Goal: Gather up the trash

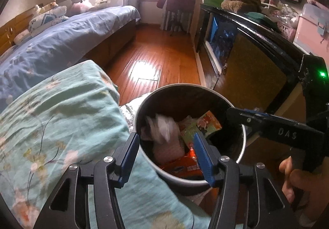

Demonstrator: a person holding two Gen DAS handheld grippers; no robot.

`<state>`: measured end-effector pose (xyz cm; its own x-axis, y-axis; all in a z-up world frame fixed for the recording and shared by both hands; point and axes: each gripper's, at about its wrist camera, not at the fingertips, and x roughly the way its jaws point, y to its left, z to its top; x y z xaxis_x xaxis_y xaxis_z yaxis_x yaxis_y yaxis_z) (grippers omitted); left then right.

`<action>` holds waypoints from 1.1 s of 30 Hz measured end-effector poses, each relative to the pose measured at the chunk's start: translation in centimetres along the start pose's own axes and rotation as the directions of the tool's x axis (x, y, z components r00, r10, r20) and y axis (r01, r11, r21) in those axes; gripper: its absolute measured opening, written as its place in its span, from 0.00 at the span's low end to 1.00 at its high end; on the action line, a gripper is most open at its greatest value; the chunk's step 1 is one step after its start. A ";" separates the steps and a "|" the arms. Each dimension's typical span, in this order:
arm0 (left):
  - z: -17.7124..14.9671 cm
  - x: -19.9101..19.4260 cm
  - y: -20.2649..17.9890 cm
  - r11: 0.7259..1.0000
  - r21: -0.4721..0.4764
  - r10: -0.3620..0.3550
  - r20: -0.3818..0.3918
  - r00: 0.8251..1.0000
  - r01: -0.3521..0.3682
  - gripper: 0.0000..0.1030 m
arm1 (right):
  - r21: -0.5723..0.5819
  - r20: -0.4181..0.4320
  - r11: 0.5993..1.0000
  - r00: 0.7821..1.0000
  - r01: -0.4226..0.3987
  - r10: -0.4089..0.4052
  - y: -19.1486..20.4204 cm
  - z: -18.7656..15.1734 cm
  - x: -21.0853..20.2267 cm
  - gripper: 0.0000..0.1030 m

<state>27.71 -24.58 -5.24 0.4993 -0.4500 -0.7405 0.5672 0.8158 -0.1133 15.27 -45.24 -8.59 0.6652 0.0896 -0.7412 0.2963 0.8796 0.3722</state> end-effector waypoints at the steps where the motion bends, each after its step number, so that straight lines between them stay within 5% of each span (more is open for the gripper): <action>1: -0.3 -0.5 0.1 1.000 -0.003 0.003 0.008 1.000 -0.003 0.53 | 0.003 0.007 1.000 1.000 -0.005 0.005 0.1 0.0 -0.3 0.57; 5: -1.8 -3.2 1.2 0.999 -0.043 0.016 0.048 0.999 -0.014 0.53 | -0.007 0.059 1.000 0.998 -0.015 0.015 1.8 -0.4 -2.4 0.75; 8: -3.1 -5.3 2.1 0.996 -0.086 0.029 0.079 0.996 -0.022 0.53 | -0.022 0.103 0.999 0.994 -0.028 0.030 3.8 -1.3 -4.3 0.79; 12: -5.6 -8.8 3.4 0.986 -0.148 0.092 0.135 0.986 -0.072 0.62 | -0.058 0.164 0.997 0.985 -0.053 0.061 6.4 -2.9 -6.0 0.93; 16: -7.4 -12.0 4.6 0.973 -0.180 0.174 0.176 0.969 -0.142 0.74 | -0.104 0.188 0.994 0.981 -0.032 0.051 9.0 -4.7 -5.9 0.96; 21: -9.3 -15.6 4.7 0.960 -0.205 0.238 0.239 0.942 -0.190 0.78 | -0.176 0.192 0.984 0.980 -0.016 0.050 11.4 -5.6 -5.9 0.96; 27: -10.5 -19.5 4.4 0.941 -0.226 0.315 0.320 0.894 -0.251 0.87 | -0.273 0.317 0.962 0.944 -0.001 0.091 14.9 -4.8 -9.3 0.99; 30: -11.2 -21.2 4.1 0.915 -0.247 0.393 0.366 0.844 -0.319 0.99 | -0.301 0.403 0.953 0.910 0.028 0.100 16.4 -4.1 -11.1 1.00; 33: -11.8 -21.5 4.0 0.887 -0.267 0.455 0.375 0.808 -0.376 0.99 | -0.320 0.419 0.946 0.904 0.054 0.091 17.4 -3.8 -10.8 1.00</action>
<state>11.48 -7.38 2.40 0.9068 -0.1282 -0.4016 0.1403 0.9901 0.0008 10.69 -29.13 3.79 0.9149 -0.0350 -0.4022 0.0964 0.9863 0.1336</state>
